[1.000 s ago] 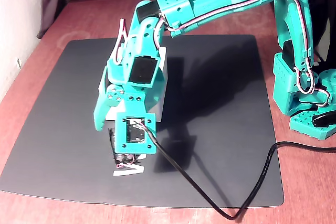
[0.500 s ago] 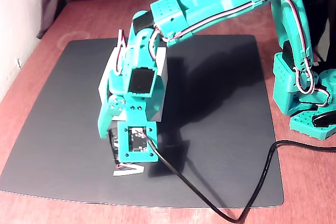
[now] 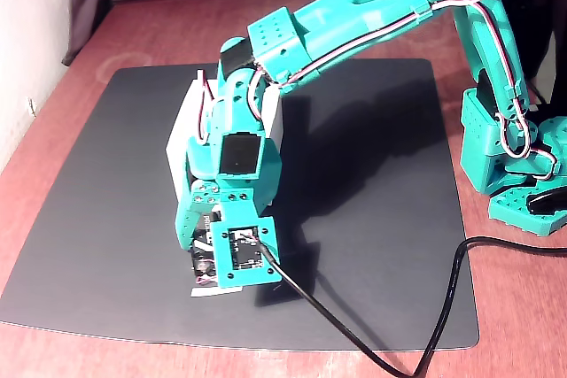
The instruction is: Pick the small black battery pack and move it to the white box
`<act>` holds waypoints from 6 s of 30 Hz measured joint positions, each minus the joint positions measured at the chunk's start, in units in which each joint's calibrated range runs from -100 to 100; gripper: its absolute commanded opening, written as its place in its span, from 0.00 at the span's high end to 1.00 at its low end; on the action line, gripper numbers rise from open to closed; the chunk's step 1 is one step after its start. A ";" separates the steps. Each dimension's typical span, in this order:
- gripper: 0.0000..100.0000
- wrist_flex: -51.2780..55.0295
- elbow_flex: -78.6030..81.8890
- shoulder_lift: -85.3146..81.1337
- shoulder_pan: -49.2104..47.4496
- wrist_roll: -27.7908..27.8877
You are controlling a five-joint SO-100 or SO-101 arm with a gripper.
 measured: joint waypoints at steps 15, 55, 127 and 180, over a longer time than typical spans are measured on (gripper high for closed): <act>0.92 1.05 -0.64 1.10 0.00 0.32; 0.99 2.01 -6.55 2.29 -0.62 3.47; 0.99 14.22 -5.18 -12.20 31.64 3.21; 0.89 8.37 -0.09 -12.20 31.64 3.26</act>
